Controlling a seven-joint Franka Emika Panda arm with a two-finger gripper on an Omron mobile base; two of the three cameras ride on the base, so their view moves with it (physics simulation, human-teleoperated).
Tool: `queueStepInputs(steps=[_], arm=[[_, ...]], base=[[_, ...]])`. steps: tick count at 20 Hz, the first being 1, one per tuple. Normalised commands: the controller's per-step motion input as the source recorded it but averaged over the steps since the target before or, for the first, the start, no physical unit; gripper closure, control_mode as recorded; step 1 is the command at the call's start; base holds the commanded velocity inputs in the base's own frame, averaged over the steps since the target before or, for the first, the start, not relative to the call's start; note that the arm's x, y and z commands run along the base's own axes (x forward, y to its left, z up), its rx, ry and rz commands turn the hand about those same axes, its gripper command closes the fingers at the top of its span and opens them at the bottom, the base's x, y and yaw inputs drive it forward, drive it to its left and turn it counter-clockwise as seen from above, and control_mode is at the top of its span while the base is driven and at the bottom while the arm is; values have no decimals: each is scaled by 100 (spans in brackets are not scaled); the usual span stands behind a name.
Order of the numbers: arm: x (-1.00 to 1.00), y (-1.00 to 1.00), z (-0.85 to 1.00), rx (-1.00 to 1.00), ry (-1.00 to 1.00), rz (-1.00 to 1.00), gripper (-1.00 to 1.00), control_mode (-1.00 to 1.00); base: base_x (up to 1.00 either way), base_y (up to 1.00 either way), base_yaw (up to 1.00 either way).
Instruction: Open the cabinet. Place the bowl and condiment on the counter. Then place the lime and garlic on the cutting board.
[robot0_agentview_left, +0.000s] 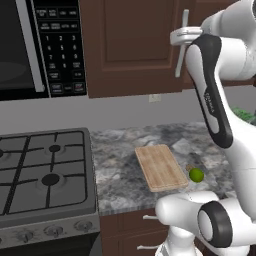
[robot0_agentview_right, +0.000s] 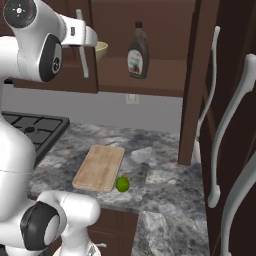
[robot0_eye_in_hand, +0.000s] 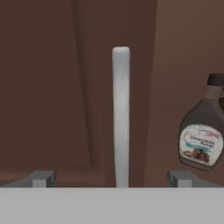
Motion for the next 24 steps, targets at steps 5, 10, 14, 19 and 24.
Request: queueStepInputs(steps=[5,10,14,19,24], arm=[[29,0,0,-3,0,-1,-100,-100],[30,0,-1,-1,1,-1,-100,-100],[31,0,-3,0,1,0,-100,-100],[28,-2,-2,0,0,0,-100,-100],[26,-1,-1,0,0,0,-100,-100]], base=[[0,0,0],[0,0,0],[0,0,0],[0,0,0],[0,0,0]])
